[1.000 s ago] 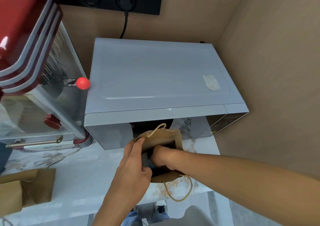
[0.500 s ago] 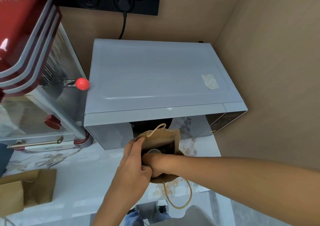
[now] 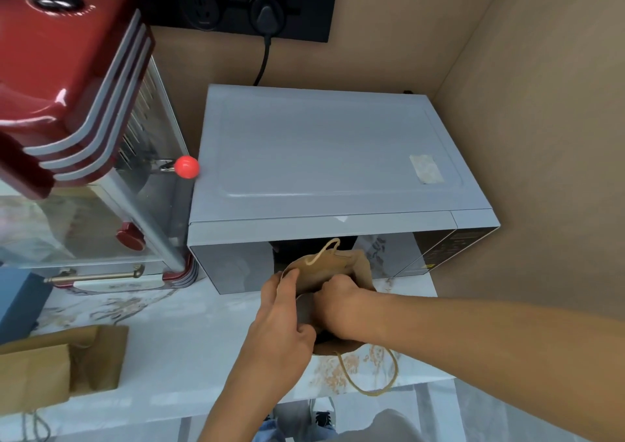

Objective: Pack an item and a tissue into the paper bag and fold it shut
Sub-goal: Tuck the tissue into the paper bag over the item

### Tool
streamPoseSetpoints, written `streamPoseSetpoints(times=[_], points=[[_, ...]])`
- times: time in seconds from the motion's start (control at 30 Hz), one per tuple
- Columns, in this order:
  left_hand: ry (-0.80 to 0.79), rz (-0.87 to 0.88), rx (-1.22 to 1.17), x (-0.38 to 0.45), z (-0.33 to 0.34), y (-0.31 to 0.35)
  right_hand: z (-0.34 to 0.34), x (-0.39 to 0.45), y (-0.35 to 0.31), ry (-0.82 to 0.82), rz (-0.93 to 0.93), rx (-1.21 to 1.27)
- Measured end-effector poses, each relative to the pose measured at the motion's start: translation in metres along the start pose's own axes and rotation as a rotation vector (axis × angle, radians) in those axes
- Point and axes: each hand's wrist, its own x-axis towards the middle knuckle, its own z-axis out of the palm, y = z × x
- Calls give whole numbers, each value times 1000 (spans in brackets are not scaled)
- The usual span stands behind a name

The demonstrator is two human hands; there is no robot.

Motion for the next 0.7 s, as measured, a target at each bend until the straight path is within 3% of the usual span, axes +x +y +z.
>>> streamPoseSetpoints(times=[0.1, 0.2, 0.3, 0.4, 0.5, 0.7], points=[[13, -1, 14, 1, 1, 1, 7, 7, 0, -27, -43, -241], [9, -6, 9, 2, 3, 1, 5, 8, -3, 21, -92, -326], [6, -1, 9, 3, 5, 0, -13, -11, -2, 37, -91, -244], [3, 27, 18, 3, 5, -2, -44, -40, 19, -20, -65, 19], [4, 68, -7, 3, 3, -3, -66, -59, 34, -101, -30, 11], [-22, 109, -74, 5, 5, -11, -43, -38, 18, -90, 7, 204]])
